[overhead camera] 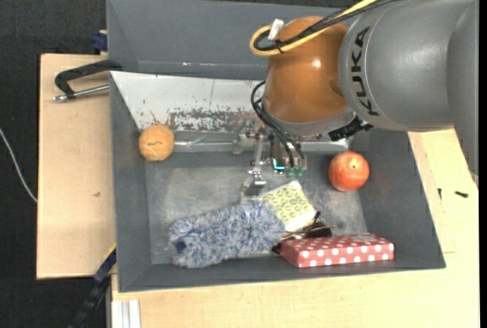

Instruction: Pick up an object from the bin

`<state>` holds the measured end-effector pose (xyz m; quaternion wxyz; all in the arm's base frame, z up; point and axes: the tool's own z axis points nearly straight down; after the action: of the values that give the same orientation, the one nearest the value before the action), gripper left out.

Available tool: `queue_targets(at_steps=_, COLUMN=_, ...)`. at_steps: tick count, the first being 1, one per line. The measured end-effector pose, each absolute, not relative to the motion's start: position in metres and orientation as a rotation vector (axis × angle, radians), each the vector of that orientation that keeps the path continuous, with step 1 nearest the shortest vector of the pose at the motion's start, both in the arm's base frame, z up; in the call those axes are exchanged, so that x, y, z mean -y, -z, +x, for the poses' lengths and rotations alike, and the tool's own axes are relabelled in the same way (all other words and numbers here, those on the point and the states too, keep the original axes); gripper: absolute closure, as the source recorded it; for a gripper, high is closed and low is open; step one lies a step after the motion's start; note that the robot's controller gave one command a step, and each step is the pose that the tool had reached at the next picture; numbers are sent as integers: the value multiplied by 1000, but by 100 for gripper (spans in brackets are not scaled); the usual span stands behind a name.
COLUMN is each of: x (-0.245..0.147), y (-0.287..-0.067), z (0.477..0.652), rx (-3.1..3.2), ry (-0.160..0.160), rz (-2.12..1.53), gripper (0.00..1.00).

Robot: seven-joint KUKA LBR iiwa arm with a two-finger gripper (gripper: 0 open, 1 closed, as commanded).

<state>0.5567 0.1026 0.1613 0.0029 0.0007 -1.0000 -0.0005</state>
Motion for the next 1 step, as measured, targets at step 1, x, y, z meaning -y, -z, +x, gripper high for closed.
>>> queue_targets(at_steps=1, x=-102, y=-165, z=559, rx=3143, ry=3, rz=1, gripper=0)
